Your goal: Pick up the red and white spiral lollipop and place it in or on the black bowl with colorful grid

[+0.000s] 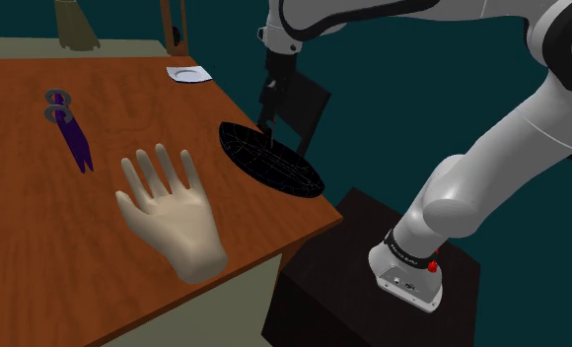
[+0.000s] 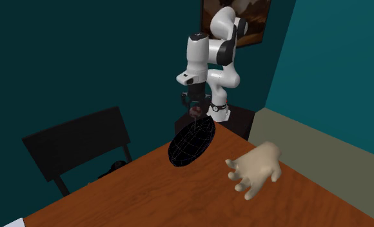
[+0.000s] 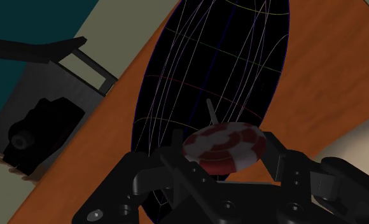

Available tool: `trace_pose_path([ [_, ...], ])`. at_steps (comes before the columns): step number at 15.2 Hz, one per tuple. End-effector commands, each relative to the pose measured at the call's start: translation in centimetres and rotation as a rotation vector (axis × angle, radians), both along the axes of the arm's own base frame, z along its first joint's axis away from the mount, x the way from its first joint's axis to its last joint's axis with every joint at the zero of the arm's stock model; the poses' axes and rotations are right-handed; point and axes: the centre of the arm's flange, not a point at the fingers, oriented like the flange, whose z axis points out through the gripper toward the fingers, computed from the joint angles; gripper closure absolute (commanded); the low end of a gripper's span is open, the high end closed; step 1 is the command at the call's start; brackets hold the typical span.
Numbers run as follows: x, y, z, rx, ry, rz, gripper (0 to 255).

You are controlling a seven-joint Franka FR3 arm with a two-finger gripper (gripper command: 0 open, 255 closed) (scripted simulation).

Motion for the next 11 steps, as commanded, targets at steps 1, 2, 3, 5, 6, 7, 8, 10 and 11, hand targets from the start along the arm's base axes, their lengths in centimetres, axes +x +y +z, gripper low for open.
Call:
trace_pose_path([
  [1, 0.03, -0.21, -1.09, 0.000, -0.001, 0.000, 255],
  [2, 0.02, -0.21, -1.19, 0.000, -0.001, 0.000, 255],
  [3, 0.03, -0.21, -1.20, 0.000, -0.001, 0.000, 255],
  [5, 0.03, -0.21, -1.20, 0.000, -0.001, 0.000, 255],
  [6, 0.03, -0.21, -1.20, 0.000, -0.001, 0.000, 255],
  [7, 0.03, -0.21, -1.20, 0.000, -0.001, 0.000, 255],
  [8, 0.03, -0.21, -1.20, 0.000, -0.001, 0.000, 255],
  [10, 0.03, -0.21, -1.19, 0.000, 0.000, 0.000, 0],
  [11, 0.03, -0.21, -1.19, 0.000, 0.000, 0.000, 0],
])
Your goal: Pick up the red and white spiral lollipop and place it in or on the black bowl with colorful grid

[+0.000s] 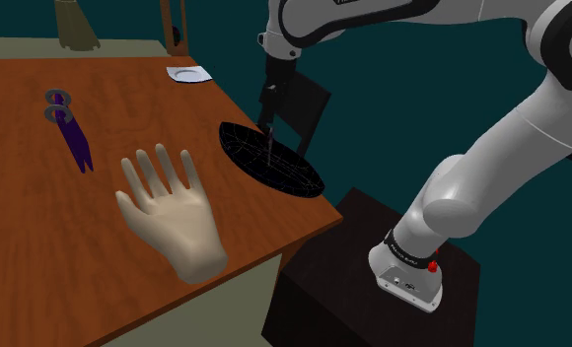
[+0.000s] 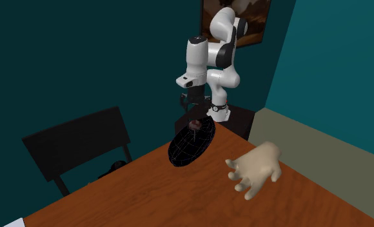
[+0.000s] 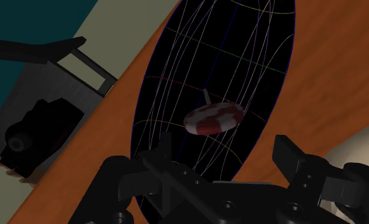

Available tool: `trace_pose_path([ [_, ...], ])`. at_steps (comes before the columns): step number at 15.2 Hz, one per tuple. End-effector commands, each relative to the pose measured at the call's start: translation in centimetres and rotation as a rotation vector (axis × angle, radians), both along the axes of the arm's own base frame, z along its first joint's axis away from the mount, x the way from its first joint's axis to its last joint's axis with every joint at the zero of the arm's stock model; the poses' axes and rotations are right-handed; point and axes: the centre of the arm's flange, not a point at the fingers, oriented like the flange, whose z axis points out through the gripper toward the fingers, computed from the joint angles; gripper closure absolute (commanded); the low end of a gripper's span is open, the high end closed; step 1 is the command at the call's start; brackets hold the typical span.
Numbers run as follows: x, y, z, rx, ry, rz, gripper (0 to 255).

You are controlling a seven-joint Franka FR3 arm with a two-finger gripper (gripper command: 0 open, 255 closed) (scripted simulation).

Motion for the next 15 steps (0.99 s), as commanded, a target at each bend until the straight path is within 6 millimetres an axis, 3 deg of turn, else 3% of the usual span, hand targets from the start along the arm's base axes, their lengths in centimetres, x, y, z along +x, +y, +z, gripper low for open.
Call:
trace_pose_path([
  [1, 0.0, 0.0, 0.0, 0.000, 0.000, 0.000, 0],
  [4, 0.0, 0.0, 0.0, 0.000, 0.000, 0.000, 0],
  [8, 0.1, 0.0, 5.0, 0.000, 0.000, 0.000, 0],
  [15, 0.1, 0.0, 5.0, 0.000, 0.000, 0.000, 0],
])
